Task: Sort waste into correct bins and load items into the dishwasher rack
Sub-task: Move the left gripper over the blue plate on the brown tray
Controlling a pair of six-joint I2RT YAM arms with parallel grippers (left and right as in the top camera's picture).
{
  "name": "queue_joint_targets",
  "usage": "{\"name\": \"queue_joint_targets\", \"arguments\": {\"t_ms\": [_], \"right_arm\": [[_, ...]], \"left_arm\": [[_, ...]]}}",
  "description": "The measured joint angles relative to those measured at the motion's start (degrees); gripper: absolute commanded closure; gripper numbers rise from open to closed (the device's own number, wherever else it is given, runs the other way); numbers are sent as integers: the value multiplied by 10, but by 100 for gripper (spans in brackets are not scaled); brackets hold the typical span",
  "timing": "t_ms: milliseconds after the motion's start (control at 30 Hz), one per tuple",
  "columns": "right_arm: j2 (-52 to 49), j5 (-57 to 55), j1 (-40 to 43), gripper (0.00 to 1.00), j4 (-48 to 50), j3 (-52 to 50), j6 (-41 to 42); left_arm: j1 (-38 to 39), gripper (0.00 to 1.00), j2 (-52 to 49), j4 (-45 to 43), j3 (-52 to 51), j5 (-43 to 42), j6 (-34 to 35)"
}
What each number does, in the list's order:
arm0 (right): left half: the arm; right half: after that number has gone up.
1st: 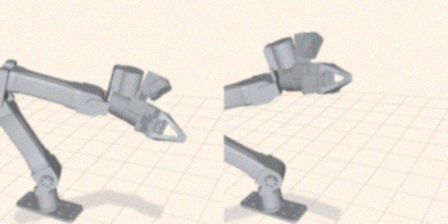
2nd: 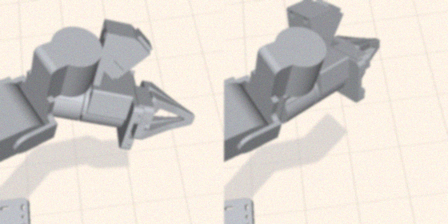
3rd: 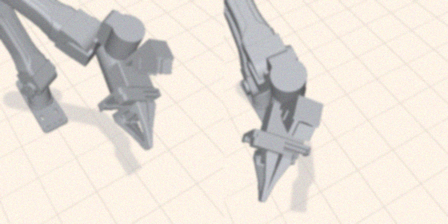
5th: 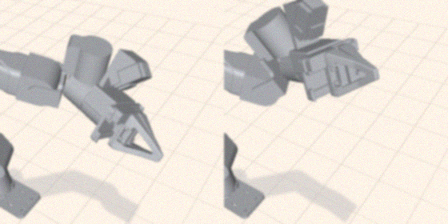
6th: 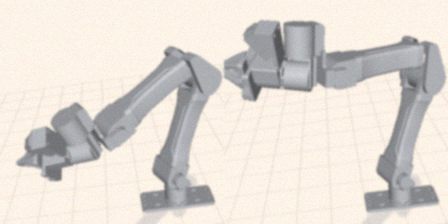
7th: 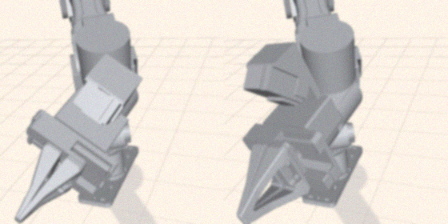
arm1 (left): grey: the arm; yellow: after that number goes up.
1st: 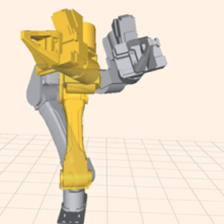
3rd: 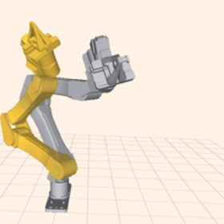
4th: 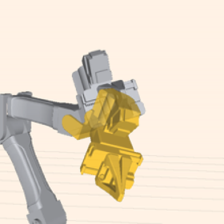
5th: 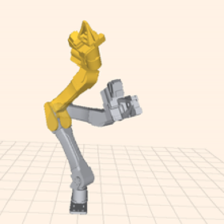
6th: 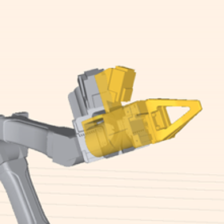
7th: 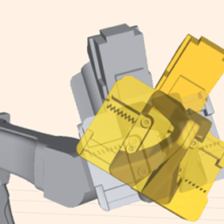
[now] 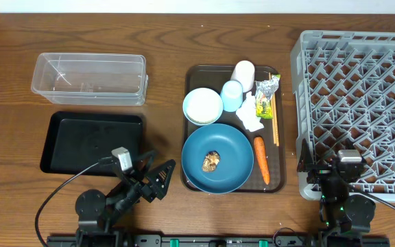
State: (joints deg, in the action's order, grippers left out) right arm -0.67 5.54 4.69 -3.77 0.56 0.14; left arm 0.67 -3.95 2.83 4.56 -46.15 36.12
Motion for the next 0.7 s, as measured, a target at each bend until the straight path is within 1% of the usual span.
{"name": "queue_joint_targets", "arguments": {"t_ms": [133, 300, 367, 533, 633, 700], "right_arm": [[0, 0, 0, 1, 0, 0, 0], [0, 0, 0, 1, 0, 0, 0], [0, 0, 0, 1, 0, 0, 0], [0, 0, 0, 1, 0, 0, 0], [0, 0, 0, 1, 0, 0, 0], [0, 0, 0, 1, 0, 0, 0]], "left_arm": [[0, 2, -56, 11, 67, -21, -11], [0, 2, -161, 58, 179, -52, -52], [0, 2, -205, 109, 228, -63, -75], [0, 2, -309, 272, 342, -65, -151], [2, 2, -349, 360, 396, -41, -186], [7, 2, -365, 396, 423, -17, -202]]}}
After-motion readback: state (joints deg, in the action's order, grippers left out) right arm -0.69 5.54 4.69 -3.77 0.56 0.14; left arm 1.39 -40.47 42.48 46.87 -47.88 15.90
